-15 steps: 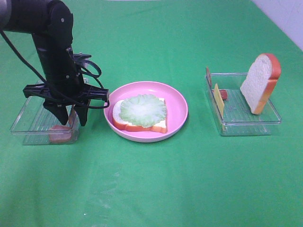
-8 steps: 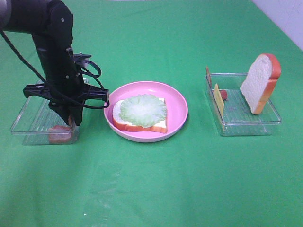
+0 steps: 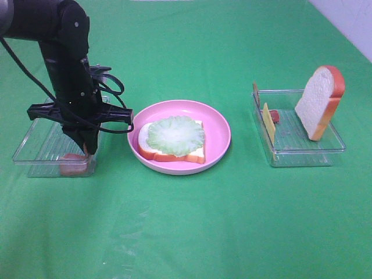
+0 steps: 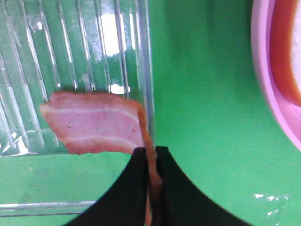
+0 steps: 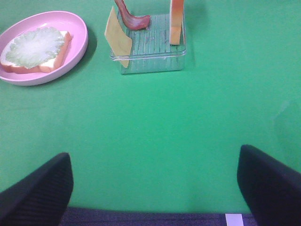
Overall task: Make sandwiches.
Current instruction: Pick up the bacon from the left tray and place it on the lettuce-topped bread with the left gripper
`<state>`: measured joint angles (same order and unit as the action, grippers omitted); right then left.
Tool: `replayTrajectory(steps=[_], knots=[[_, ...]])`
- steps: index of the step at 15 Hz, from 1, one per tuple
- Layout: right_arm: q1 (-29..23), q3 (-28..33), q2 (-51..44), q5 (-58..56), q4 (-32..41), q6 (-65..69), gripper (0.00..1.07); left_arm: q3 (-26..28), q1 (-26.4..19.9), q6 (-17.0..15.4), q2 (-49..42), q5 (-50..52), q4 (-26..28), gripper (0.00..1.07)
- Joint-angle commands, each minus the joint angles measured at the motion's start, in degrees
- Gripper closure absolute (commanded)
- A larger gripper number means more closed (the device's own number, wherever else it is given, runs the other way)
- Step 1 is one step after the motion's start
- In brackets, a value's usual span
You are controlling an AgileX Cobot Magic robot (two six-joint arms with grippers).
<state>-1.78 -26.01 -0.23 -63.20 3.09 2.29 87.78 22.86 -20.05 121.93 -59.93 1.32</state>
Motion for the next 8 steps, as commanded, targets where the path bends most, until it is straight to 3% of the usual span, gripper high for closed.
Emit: replayTrajectory(steps=[1, 8], knots=[[0.0, 0.1, -1.5, 0.2, -0.2, -0.2, 0.16, -0.3, 0.1, 0.4, -0.1, -0.1, 0.2, 1.07], [0.0, 0.1, -1.5, 0.2, -0.2, -0.2, 0.16, -0.3, 0.1, 0.4, -0.1, -0.1, 0.2, 1.04]])
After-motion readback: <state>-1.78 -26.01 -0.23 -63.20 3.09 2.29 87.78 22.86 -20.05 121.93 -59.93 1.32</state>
